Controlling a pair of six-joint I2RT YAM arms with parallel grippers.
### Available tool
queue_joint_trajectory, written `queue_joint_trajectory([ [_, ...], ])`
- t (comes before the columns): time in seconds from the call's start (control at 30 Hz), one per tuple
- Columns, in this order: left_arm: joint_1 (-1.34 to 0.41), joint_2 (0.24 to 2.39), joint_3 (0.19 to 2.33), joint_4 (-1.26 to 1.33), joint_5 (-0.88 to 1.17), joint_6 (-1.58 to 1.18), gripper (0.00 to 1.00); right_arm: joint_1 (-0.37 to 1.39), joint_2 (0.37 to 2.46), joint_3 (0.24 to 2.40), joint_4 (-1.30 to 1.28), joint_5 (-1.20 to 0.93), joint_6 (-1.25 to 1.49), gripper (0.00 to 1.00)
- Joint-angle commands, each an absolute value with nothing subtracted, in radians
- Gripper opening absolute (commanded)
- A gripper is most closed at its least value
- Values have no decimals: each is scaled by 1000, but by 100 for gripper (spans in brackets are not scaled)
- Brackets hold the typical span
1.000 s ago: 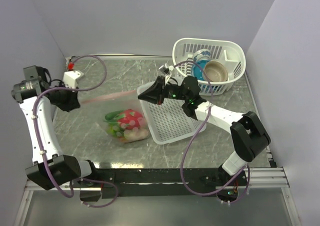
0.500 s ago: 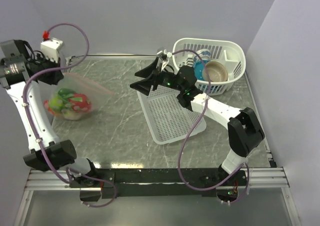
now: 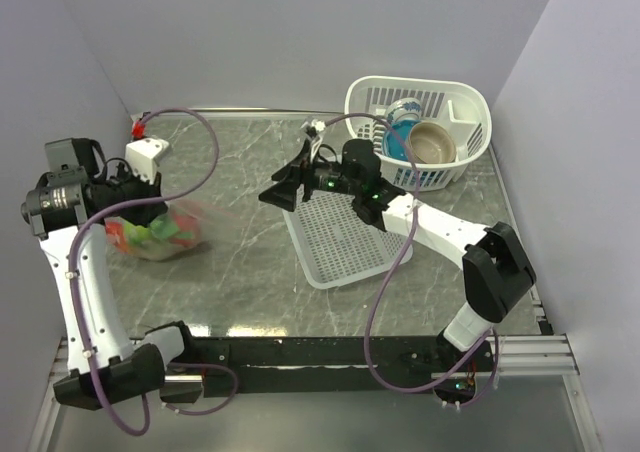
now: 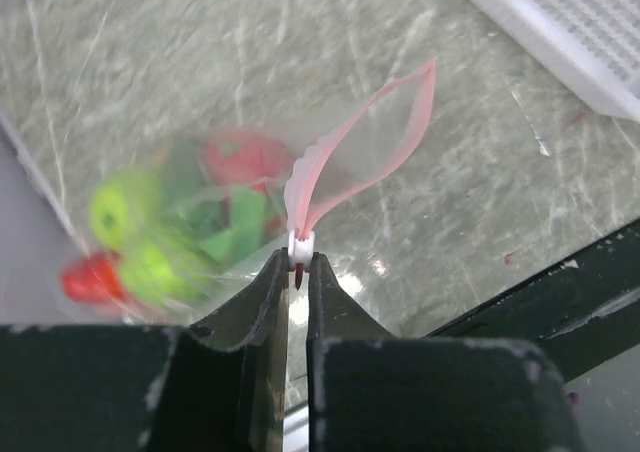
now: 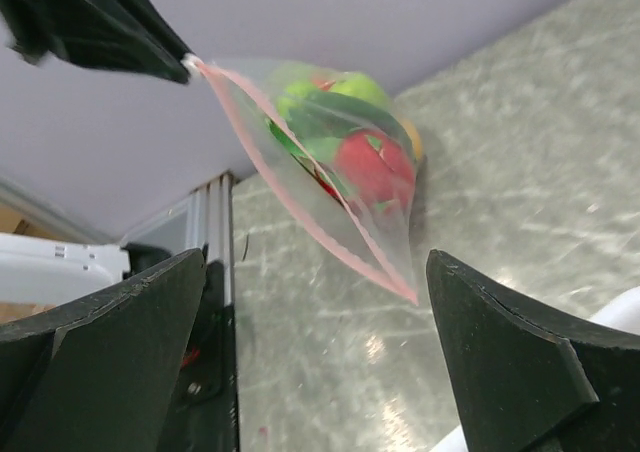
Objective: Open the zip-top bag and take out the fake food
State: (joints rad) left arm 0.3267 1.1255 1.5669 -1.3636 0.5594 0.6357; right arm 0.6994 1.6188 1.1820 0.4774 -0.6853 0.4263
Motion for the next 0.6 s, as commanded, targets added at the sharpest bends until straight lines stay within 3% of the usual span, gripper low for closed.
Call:
queue_joint_trajectory([
  [0.0,195,1095,1559,-1378,566,588,43,741,1647,1235,383,-675,402,100],
  [0.1,170,1104,1526,-1374,568,583,74,767,1663,1220,396,-664,403,100],
  [0.13,170,1114,1526,-1374,560,577,75,773,1667,1218,396,-660,405,100],
  [0.17,170,1133,1535,-1367,558,569,92,781,1670,1216,402,-660,410,100],
  [0.33,170,1170,1600,-1293,476,517,95,801,1663,1154,420,-650,417,100],
  [0.43,175,1158,1519,-1154,312,524,91,811,1618,1076,423,-646,414,100],
  [0.47,179,1149,1420,-1125,228,540,88,815,1605,1051,428,-644,408,95],
  [0.57,218,1150,1191,-1046,146,620,63,839,1542,956,411,-626,378,86],
])
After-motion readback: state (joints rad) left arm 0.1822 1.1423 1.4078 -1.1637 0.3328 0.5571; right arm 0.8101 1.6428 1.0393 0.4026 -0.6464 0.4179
